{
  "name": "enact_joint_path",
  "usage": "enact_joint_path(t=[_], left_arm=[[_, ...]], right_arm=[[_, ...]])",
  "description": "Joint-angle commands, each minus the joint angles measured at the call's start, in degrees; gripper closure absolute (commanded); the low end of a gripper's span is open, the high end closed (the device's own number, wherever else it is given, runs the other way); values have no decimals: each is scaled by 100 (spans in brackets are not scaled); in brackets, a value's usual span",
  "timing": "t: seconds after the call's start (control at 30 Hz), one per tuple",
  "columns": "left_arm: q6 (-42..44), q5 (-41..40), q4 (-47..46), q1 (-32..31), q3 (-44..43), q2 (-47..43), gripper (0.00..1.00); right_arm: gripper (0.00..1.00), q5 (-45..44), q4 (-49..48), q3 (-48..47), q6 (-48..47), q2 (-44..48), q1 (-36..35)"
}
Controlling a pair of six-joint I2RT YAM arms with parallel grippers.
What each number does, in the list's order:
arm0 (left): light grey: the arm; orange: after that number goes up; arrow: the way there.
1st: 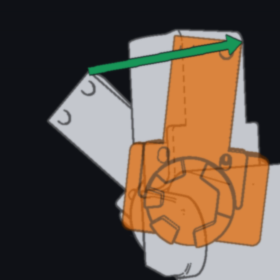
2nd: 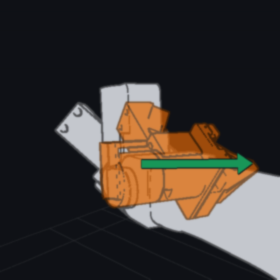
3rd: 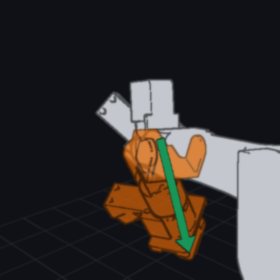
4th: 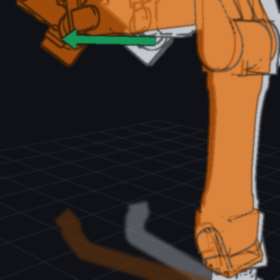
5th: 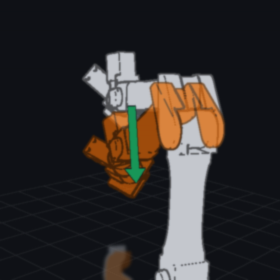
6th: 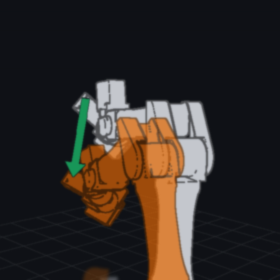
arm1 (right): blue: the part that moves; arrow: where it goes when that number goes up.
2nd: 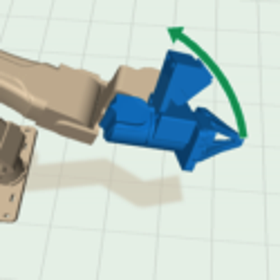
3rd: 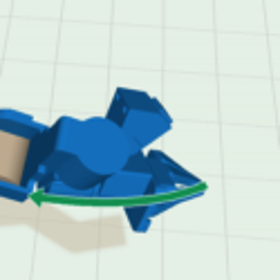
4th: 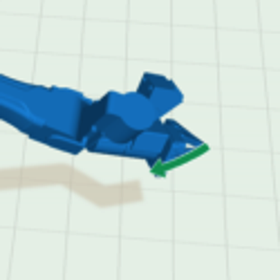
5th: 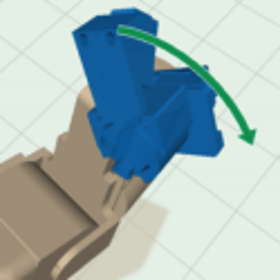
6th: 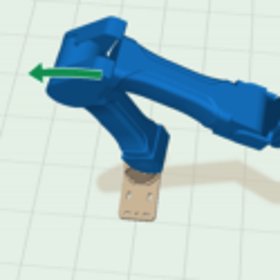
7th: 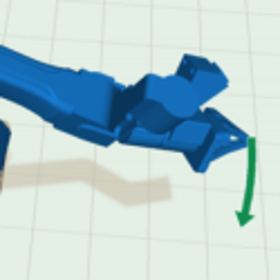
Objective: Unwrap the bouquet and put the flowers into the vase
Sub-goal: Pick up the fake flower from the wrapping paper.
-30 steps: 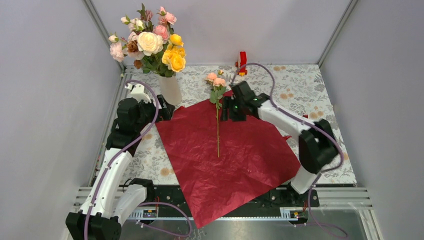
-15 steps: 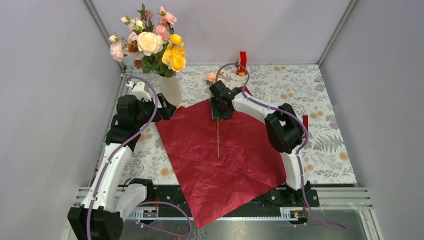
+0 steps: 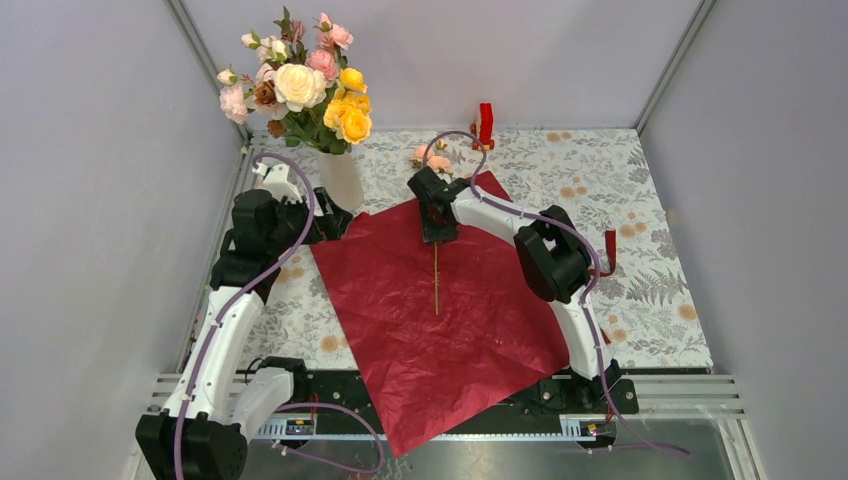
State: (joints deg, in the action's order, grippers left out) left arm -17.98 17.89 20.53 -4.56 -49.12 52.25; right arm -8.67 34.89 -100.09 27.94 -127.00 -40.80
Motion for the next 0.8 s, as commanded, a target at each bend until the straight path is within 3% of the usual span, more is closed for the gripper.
enact_joint_path(t=[0.0, 0.27, 0.43, 0.77], left_arm=[[-30, 173, -212, 56, -203, -75, 1], [-35, 177, -208, 87, -195, -84, 2], [-48, 201, -228, 112, -186, -85, 2], [-39, 625, -452, 135, -116, -114, 2]], right_arm=[[59, -476, 194, -258, 133, -216, -102], [75, -594, 269, -359, 126, -352, -122], [100, -580, 267, -370, 110, -314, -132], [100, -797, -284, 345, 62, 600, -156]])
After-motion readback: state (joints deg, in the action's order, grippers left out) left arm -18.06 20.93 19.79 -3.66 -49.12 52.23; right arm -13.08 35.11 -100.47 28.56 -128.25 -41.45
